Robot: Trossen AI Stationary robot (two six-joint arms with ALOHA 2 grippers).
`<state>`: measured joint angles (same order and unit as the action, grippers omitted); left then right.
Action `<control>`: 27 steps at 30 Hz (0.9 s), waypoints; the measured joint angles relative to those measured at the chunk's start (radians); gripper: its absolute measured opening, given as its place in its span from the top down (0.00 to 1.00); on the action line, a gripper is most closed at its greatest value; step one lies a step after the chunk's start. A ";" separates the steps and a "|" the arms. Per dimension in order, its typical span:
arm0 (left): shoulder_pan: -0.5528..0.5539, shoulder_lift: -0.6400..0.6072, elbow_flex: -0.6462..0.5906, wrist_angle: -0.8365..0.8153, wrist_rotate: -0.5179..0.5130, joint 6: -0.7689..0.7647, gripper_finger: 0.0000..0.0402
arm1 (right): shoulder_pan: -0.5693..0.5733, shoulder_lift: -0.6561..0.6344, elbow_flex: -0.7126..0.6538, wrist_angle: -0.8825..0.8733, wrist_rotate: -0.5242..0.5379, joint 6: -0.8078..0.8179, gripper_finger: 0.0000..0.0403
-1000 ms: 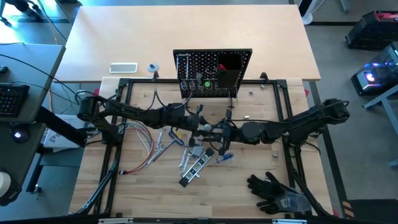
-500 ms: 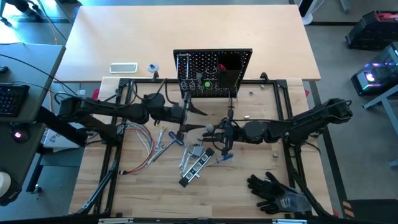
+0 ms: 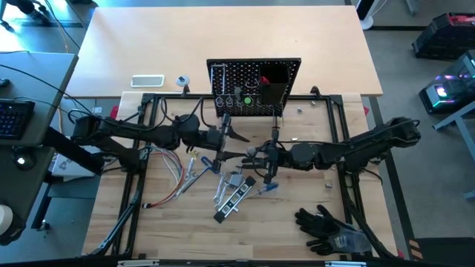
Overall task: Hang tools onto peg board
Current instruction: Hang the gray screwdriver on the peg board
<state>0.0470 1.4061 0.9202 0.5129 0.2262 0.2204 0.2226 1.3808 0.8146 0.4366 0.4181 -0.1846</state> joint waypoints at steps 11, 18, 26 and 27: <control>0.004 -0.004 0.000 0.035 0.026 -0.045 0.50 | -0.032 0.000 0.000 -0.001 -0.060 0.001 0.82; 0.004 0.047 0.000 0.129 0.035 -0.083 0.50 | -0.035 0.000 0.000 0.009 -0.080 0.001 0.82; 0.004 0.101 0.010 0.196 0.061 -0.112 0.50 | -0.035 0.000 0.000 0.009 -0.079 0.004 0.82; 0.004 0.105 0.017 0.195 0.062 -0.113 0.50 | -0.035 0.000 0.000 0.009 -0.076 0.004 0.82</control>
<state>0.0513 1.5112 0.9374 0.7081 0.2886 0.1074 0.1875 1.3808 0.8150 0.4453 0.3425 -0.1806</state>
